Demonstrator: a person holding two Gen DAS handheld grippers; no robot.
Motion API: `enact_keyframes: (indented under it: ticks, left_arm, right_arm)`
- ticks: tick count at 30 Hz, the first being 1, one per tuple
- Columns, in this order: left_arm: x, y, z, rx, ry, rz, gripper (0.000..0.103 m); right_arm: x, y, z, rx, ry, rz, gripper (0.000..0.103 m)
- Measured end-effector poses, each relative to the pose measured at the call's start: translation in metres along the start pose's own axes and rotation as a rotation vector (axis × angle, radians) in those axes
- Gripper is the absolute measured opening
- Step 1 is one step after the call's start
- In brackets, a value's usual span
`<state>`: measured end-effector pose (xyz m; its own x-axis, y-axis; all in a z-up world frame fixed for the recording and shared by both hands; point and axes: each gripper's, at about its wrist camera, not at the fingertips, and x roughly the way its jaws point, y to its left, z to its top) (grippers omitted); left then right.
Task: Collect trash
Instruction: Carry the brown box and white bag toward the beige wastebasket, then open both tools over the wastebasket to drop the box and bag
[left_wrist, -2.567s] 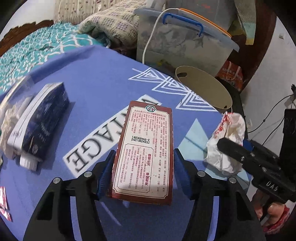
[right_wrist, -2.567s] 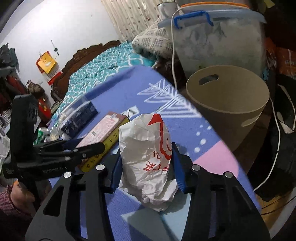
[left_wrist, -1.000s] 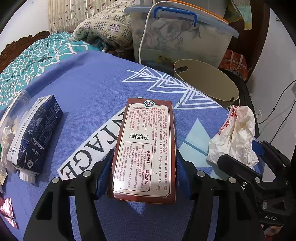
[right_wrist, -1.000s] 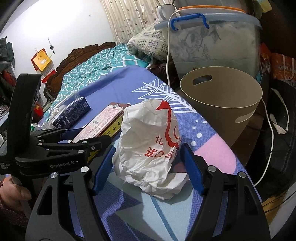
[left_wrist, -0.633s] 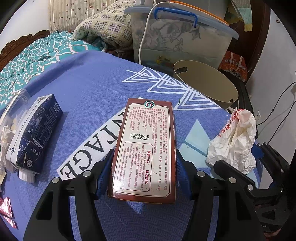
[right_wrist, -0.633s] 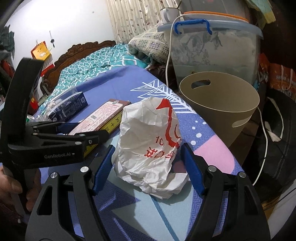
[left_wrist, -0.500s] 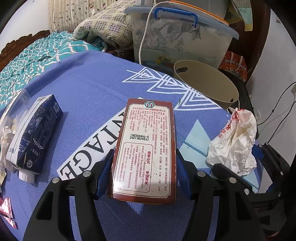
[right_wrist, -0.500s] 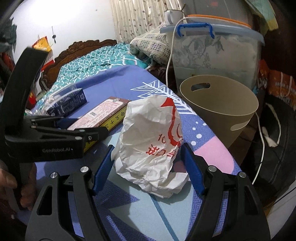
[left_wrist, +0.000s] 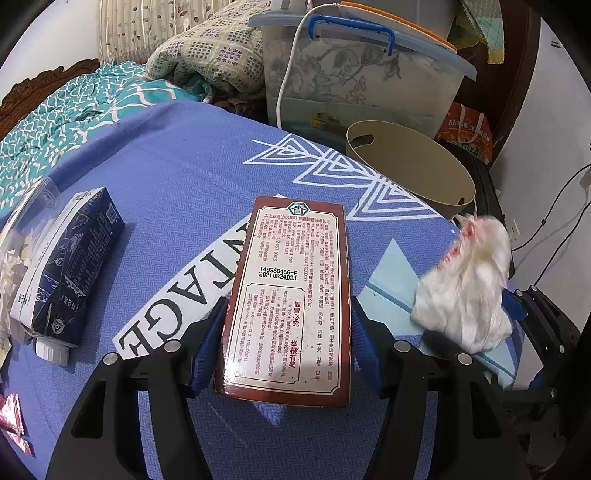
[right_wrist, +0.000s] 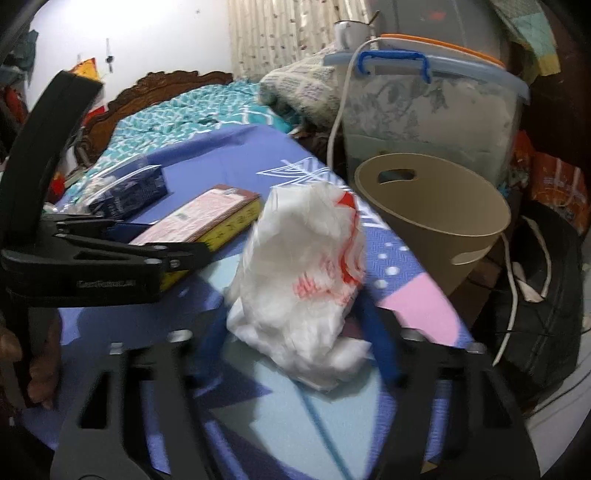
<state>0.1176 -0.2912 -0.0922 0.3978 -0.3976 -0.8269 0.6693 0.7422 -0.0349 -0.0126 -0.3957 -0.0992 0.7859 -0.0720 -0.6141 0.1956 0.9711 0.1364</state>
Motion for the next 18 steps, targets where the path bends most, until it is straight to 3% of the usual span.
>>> enact_keyframes:
  ticks: [3, 7, 11, 18]
  left_arm:
    - [-0.003, 0.004, 0.000, -0.023, -0.009, -0.021, 0.057]
    - [-0.006, 0.013, 0.011, -0.072, -0.041, -0.136, 0.057]
    - [0.009, -0.001, 0.047, -0.052, -0.033, -0.189, 0.057]
    - [0.054, -0.071, 0.123, 0.108, -0.022, -0.266, 0.057]
  right_arm:
    - [-0.002, -0.012, 0.003, 0.051, -0.004, 0.039, 0.047]
    - [-0.009, -0.036, 0.018, 0.114, -0.046, 0.049, 0.047]
    - [-0.002, -0.071, 0.044, 0.159, -0.052, 0.027, 0.047]
    - [0.037, -0.162, 0.082, 0.321, 0.025, 0.013, 0.048]
